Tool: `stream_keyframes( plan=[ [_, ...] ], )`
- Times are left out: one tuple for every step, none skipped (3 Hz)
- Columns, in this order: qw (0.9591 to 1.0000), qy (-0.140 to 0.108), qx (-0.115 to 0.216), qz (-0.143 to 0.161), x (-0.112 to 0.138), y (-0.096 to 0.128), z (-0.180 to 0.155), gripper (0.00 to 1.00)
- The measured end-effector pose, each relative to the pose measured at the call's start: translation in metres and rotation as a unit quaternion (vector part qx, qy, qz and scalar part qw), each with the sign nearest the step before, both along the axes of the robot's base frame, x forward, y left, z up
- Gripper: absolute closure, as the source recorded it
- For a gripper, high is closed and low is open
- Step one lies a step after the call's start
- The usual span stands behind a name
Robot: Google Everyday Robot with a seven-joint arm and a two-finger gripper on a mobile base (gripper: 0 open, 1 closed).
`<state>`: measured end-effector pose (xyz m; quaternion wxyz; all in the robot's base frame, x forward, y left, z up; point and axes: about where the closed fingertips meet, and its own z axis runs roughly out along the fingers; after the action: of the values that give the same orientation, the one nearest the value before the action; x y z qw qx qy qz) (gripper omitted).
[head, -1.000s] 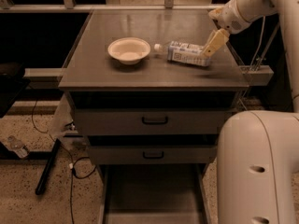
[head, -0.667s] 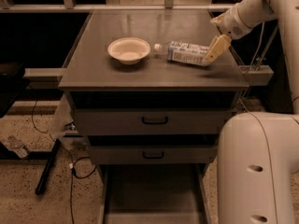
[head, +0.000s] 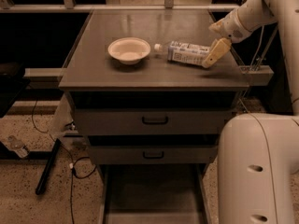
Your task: Place blue plastic bottle into bottom drawer
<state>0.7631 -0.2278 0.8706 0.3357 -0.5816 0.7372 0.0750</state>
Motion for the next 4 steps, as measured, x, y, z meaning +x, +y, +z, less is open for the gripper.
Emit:
stream_keyframes(
  plan=[
    [1.0,0.0,0.0,0.0,0.0,0.0,0.0,0.25],
    [1.0,0.0,0.0,0.0,0.0,0.0,0.0,0.49],
    [1.0,0.0,0.0,0.0,0.0,0.0,-0.0001,0.72],
    [1.0,0.0,0.0,0.0,0.0,0.0,-0.0001,0.95]
  ],
)
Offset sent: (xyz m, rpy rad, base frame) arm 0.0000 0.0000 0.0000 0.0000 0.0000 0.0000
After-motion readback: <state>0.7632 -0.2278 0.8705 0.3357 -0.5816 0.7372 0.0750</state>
